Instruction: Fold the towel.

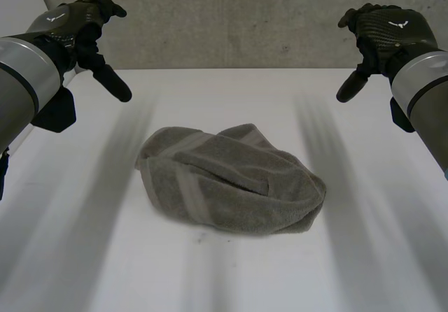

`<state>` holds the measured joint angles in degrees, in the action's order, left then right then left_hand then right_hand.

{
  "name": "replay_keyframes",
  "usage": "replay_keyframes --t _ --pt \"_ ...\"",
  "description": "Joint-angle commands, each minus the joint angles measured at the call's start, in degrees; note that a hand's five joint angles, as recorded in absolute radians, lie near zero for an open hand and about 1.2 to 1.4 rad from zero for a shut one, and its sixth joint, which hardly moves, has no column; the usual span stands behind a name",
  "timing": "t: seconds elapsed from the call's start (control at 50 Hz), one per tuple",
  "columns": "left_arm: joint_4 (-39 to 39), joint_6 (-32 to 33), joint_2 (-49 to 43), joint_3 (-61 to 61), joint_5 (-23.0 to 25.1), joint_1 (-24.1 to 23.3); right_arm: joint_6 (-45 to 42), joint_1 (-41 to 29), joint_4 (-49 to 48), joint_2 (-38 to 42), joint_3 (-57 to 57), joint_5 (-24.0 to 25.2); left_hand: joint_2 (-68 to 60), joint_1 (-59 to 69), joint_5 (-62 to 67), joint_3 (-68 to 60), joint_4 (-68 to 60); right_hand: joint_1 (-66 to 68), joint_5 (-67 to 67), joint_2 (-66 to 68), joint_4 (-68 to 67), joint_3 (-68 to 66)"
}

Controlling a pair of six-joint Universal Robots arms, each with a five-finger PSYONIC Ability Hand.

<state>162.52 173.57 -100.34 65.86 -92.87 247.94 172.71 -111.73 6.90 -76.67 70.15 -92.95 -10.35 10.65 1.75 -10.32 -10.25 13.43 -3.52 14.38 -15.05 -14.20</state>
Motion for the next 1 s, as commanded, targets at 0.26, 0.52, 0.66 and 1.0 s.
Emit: replay_keyframes --t 0.26,0.52,0.66,1.0 --pt "0.3 1.5 0.8 0.8 0.1 -0.3 -0.4 1.3 0.0 0.1 0.1 0.5 -0.5 0.2 -0.9 -0.6 -0.6 -3.4 3.5 -4.4 5.0 4.2" --pt "1.1 2.0 0.8 13.2 0.4 -1.6 -10.4 -1.3 2.8 6.8 -3.3 19.0 -2.1 1.8 0.7 -2.1 -2.1 -3.4 3.5 -4.4 5.0 4.2" --pt "8.3 2.1 -0.4 24.0 0.5 -0.9 -16.9 -8.1 8.7 19.0 -13.3 24.0 -3.2 2.9 1.8 -3.3 -3.3 -3.4 3.5 -4.4 5.0 4.2" --pt "23.8 4.1 -14.0 29.7 0.5 -1.6 -19.3 -15.3 12.6 39.0 -27.9 21.0 -9.3 9.0 7.9 -9.3 -9.4 7.6 -7.5 6.6 -6.0 -6.8"
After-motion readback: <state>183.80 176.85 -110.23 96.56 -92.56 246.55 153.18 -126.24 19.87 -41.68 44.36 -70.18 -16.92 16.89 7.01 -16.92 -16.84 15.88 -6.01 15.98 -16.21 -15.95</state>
